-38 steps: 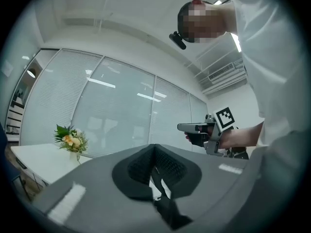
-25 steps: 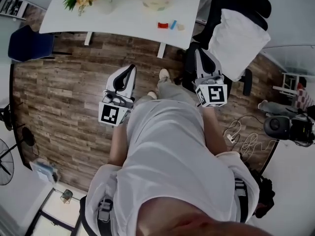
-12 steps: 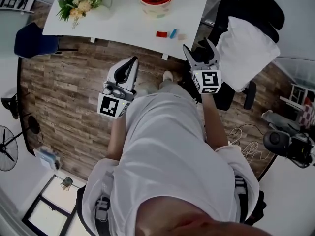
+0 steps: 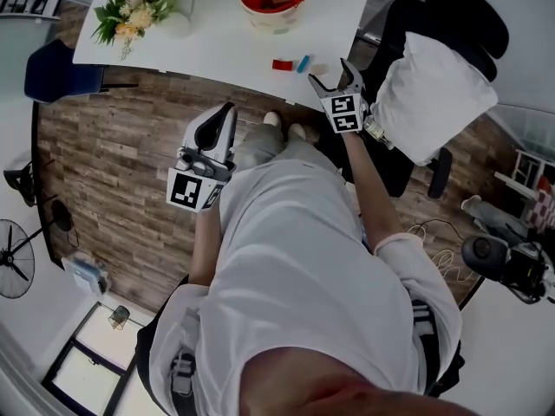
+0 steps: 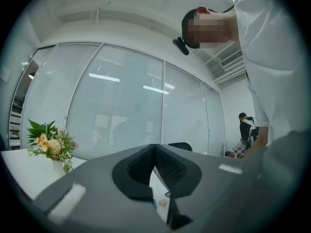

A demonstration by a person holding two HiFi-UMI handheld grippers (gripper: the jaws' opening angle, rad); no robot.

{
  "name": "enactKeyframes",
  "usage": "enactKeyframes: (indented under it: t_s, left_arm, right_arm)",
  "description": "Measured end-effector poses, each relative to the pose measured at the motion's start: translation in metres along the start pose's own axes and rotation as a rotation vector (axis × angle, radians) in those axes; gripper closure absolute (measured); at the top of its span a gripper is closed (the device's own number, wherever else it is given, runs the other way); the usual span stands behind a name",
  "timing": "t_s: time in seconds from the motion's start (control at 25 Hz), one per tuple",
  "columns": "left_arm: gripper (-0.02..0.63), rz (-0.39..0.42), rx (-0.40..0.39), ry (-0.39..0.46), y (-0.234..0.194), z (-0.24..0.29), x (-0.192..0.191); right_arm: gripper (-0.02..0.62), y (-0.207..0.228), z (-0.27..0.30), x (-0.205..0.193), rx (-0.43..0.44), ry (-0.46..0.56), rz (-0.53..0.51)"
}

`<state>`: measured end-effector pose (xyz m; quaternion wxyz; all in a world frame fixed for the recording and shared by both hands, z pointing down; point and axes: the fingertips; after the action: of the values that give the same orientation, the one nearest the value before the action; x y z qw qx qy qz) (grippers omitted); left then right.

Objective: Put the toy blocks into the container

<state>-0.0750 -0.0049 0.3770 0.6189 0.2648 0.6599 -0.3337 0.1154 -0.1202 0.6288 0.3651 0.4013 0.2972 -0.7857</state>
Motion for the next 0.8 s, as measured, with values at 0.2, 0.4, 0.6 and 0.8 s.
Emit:
enactKeyframes:
  t_s: [0.2, 0.4, 0.6, 0.8]
  left_arm:
    - [0.607, -0.005, 0.030, -0.008, -0.016, -0.003, 0.002]
    - [0.607, -0.005, 0.054, -0.007, -0.036, -0.006, 0.008]
    - [0.607, -0.004, 0.065, 0.011, -0.052, -0.001, 0.013]
    - [0.607, -0.009, 0.058, 0.031, -0.062, 0.007, 0.017]
  right_arm:
    - [0.217, -0.012, 0.048, -0.046, 0.069, -0.148, 0.025]
    - [0.281, -0.020, 0.072, -0.086, 0.078, -0.270, 0.131]
    - [0.365, -0.020, 0.077, -0.094, 0.070, -0.308, 0.157]
    - [0.431, -0.019, 0.075, -0.093, 0.072, -0.319, 0.098]
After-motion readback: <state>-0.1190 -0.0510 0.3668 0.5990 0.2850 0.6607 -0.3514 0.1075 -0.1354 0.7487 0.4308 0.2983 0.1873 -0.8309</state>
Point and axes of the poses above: the fingertips, and each gripper's own axes: z forward along the fingers, y to its right, x out of its top, and after that the axes turned 4 degrees about -z, right-handed
